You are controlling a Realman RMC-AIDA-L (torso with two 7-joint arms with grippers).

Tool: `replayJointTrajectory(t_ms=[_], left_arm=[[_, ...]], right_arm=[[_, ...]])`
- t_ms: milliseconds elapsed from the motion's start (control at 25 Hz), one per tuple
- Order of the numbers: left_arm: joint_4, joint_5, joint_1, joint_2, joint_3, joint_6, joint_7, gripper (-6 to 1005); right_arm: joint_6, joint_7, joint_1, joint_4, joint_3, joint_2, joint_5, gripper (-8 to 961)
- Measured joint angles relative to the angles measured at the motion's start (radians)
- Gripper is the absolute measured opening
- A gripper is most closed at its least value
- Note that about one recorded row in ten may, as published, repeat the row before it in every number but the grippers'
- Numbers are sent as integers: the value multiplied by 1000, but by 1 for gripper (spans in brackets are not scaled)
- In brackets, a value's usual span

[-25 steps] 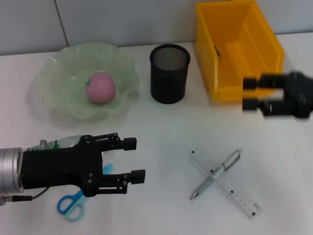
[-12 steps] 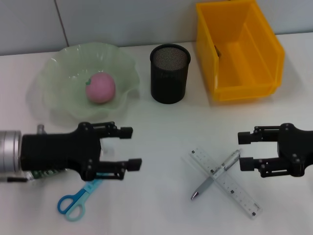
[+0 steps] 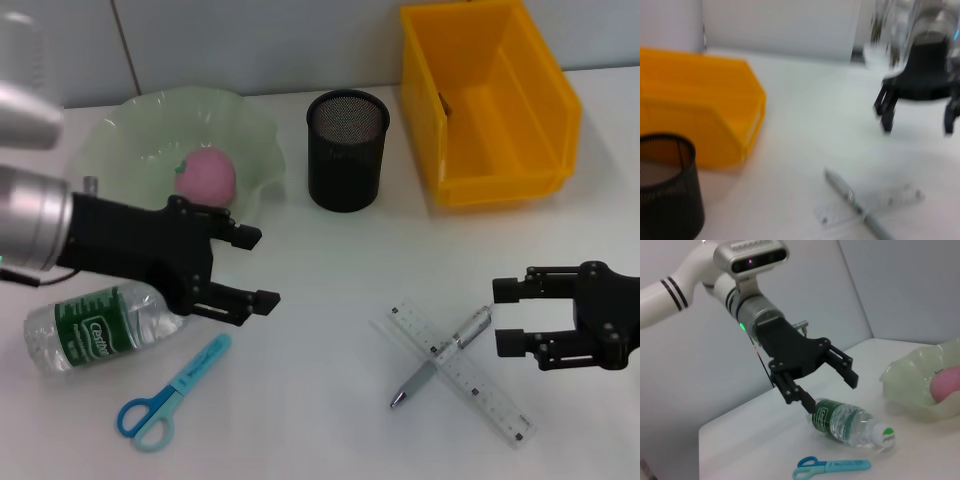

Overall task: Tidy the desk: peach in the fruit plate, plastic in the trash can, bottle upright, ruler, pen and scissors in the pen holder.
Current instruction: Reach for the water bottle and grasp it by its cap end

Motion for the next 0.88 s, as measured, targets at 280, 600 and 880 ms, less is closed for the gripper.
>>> replayJointTrajectory(t_ms=[280,600,880], left_arm=[[130,280,-124,-3,240,-83,-270,785],[113,454,-209,-11,380,-113,-424,785],[44,543,-242,-12,460,-168,-503,785]], right_arm=[[-4,-5,-8,-6,0,-6,0,725],[-2,-12,-8,-12,1,-8,0,724],[-2,-17,-8,-18,2,-11,0,724]])
